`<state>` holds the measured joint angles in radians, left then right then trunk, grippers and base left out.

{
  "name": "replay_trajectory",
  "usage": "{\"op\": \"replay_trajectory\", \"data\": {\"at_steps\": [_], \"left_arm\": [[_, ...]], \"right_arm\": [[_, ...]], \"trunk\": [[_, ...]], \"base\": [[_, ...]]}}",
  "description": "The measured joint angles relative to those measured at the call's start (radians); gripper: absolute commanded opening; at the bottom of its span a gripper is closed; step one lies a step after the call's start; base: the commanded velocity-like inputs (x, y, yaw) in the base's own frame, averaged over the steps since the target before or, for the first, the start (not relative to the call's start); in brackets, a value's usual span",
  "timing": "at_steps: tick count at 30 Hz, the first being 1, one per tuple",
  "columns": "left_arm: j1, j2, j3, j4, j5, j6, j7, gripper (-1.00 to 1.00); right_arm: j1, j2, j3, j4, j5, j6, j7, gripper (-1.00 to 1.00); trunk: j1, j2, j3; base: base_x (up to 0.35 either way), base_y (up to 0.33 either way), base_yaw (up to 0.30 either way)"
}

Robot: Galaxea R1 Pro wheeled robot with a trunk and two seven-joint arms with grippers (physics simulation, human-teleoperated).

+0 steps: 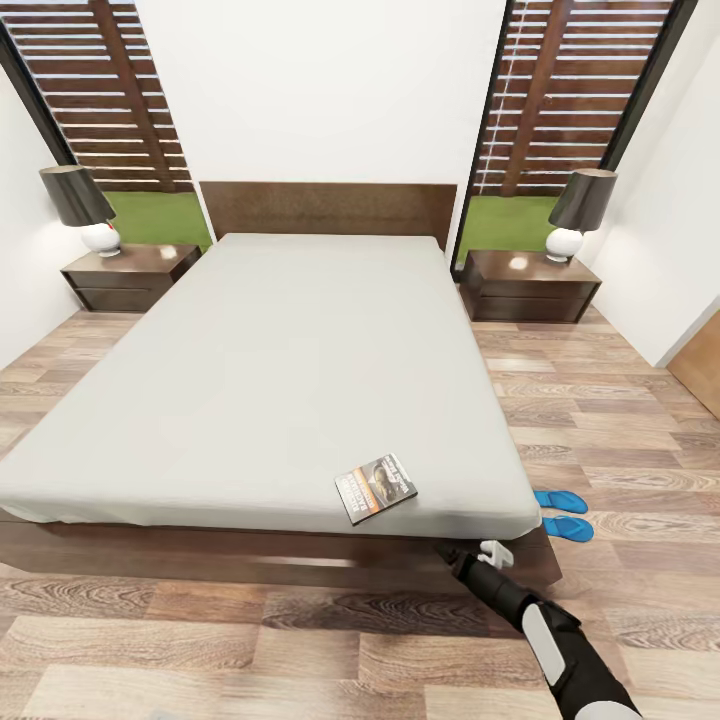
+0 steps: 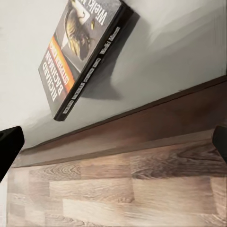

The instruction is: In the bedroom, move the book from the bed onto either nightstand, and place the two sandals side by side next to the bed.

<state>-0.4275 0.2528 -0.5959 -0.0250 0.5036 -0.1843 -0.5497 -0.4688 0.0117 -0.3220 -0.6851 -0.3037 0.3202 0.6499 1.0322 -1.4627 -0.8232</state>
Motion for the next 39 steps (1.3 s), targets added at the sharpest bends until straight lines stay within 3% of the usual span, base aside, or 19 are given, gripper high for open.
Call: {"op": "replay_trajectory", "data": {"at_steps": [1, 5, 8, 39], "left_arm": [[0.0, 0.0, 0.0, 0.0, 0.0, 0.0, 0.0, 1.0], [0.0, 0.0, 0.0, 0.0, 0.0, 0.0, 0.0, 1.0], [0.0, -0.001, 0.0, 0.0, 0.0, 0.001, 0.0, 1.0], [0.0, -0.008, 0.0, 0.0, 0.0, 0.001, 0.0, 1.0]], "right_arm": [[0.0, 0.001, 0.0, 0.001, -0.011, -0.011, 0.0, 1.0], [0.0, 0.007, 0.003, 0.008, -0.12, -0.108, -0.001, 1.0], [0.0, 0.011, 0.005, 0.006, -0.144, -0.127, 0.0, 1.0], [0.0, 0.018, 0.006, 0.011, -0.156, -0.122, 0.009, 1.0]], "trunk": [[0.0, 0.0, 0.0], [0.0, 0.0, 0.0], [0.0, 0.0, 0.0], [0.0, 0.0, 0.0]], "base": [[0.0, 0.0, 0.0], [0.0, 0.0, 0.0], [0.0, 0.0, 0.0], [0.0, 0.0, 0.0]]}}
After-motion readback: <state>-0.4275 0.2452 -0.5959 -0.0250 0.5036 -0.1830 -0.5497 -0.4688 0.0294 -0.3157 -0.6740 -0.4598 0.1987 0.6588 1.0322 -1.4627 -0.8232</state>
